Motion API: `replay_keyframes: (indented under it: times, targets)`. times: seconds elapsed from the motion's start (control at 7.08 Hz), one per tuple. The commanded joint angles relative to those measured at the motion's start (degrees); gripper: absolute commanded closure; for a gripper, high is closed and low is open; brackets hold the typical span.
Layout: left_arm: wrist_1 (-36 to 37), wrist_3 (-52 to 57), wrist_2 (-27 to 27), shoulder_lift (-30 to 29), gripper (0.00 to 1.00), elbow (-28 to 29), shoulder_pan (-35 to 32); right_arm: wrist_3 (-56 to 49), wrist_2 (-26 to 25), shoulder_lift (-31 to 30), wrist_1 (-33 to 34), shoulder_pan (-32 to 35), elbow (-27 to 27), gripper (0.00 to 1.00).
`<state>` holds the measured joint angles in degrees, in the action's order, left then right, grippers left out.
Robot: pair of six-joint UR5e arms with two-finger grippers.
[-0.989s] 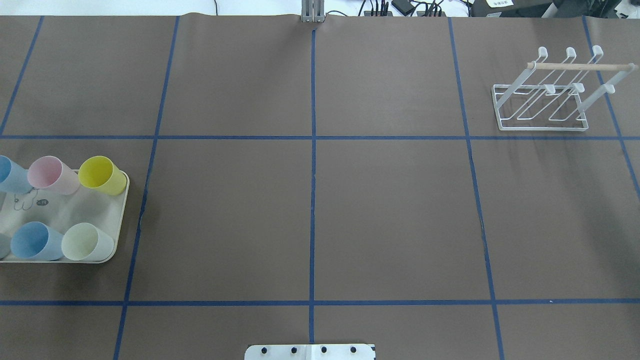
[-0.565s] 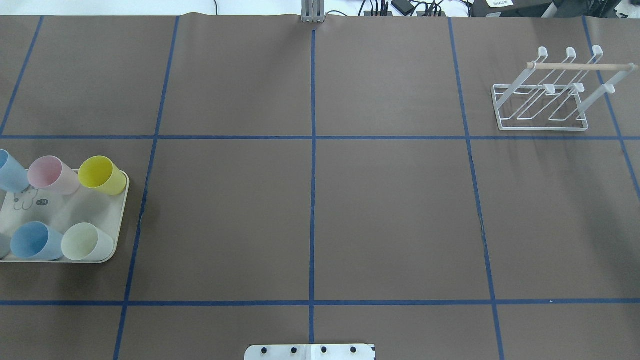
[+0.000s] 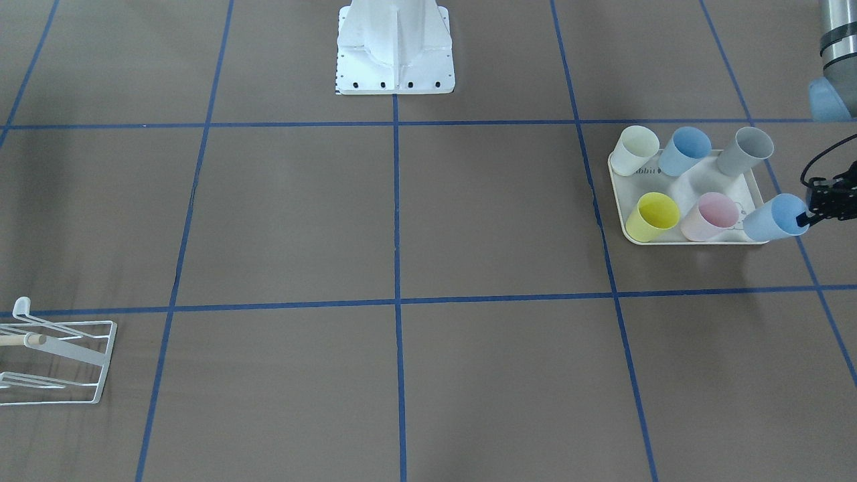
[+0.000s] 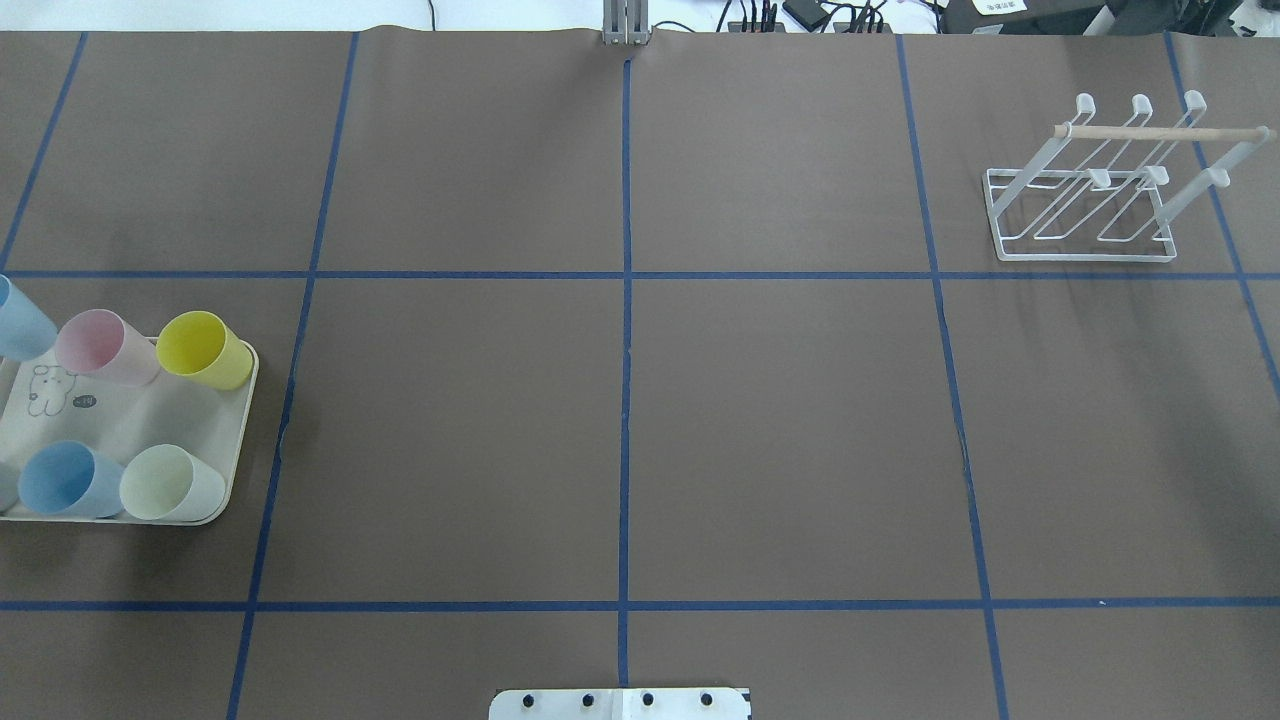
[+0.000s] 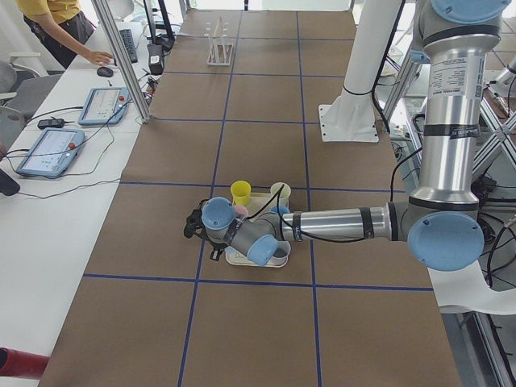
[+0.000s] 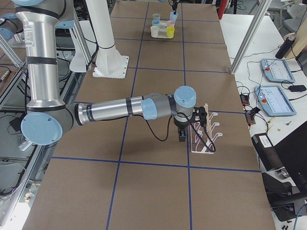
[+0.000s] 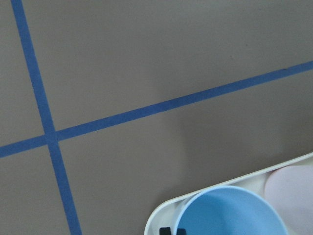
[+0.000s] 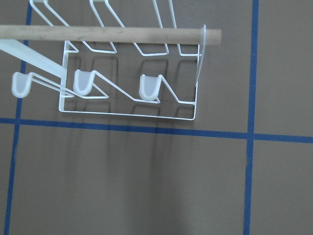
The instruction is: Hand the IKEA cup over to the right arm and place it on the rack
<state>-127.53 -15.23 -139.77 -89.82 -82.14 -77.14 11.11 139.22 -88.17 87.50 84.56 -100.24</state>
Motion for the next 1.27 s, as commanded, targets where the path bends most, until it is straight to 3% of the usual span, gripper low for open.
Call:
replay_keyframes:
  times: [0.0,0.28,0.42,0.71,0.85,1.13]
  targets:
    - [2.3,-0.1,0.2,0.5,1.00,-4.5,-4.8,4.0,0.0,1.2,-0.1,-1.1,-4.7,0.00]
    - [2.4,-2.6,0.1,0.3,1.00,-6.5,-9.0,15.7,0.0,4.1,-0.1,-5.1,-8.9,0.00]
    - [2.0,-9.0,-0.1,-0.4,1.00,-8.0,-9.0,22.3,-0.1,6.7,-1.4,-7.6,-9.8,0.00]
    - [1.3,-28.6,-0.2,-2.9,1.00,-14.5,-8.7,36.8,-3.0,7.2,-13.7,-14.6,-9.3,0.00]
    - [-1.0,-35.9,-0.5,-3.5,1.00,-16.9,-8.2,46.7,-4.8,9.6,-18.6,-19.4,-8.9,0.00]
    - [-14.9,-56.2,-2.8,-5.4,1.00,-16.5,-1.8,64.9,-10.6,17.6,-20.5,-27.2,-8.9,0.00]
